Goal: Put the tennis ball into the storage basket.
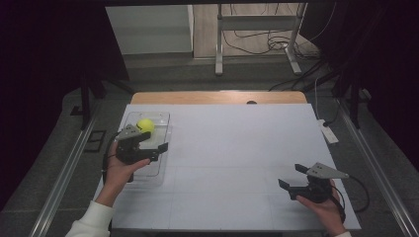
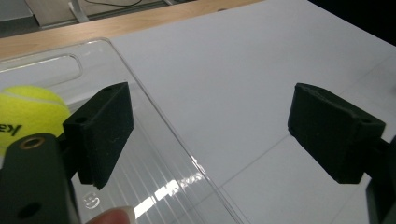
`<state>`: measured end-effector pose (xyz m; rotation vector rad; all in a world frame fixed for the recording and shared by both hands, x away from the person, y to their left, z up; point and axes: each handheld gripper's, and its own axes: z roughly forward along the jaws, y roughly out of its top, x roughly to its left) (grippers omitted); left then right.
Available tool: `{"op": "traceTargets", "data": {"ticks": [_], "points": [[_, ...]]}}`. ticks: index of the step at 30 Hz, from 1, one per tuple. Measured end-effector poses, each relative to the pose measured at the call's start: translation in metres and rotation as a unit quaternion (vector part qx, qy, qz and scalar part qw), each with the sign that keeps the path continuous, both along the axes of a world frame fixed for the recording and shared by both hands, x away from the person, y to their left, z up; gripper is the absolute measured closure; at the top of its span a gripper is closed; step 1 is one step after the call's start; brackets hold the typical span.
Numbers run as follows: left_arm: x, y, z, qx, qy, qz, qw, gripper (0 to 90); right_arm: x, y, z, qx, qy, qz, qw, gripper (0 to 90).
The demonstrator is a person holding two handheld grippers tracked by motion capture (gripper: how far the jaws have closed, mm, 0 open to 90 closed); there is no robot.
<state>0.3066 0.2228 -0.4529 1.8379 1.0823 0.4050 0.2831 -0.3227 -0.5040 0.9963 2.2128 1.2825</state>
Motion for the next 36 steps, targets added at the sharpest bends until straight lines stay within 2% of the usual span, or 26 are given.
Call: {"op": "traceTargets", "data": {"ticks": [13, 22, 27, 36], "points": [[-0.032, -0.006, -0.017, -0.008, -0.002, -0.027, 0.9996, 15.1, -0.001, 0.001, 0.0, 0.001, -0.001, 0.003, 1.0, 12.8], [-0.049, 0.0, -0.029, -0.013, -0.008, -0.03, 0.9994, 15.0, -0.002, 0.001, 0.002, 0.0, -0.005, 0.002, 1.0, 12.8], [-0.054, 0.001, -0.032, -0.013, -0.012, -0.032, 0.9993, 15.0, -0.003, 0.001, 0.002, 0.0, -0.005, 0.002, 1.0, 12.8], [-0.056, -0.004, -0.035, 0.0, -0.017, -0.039, 0.9991, 14.8, -0.004, 0.0, 0.003, 0.005, -0.007, 0.003, 1.0, 12.7]]}}
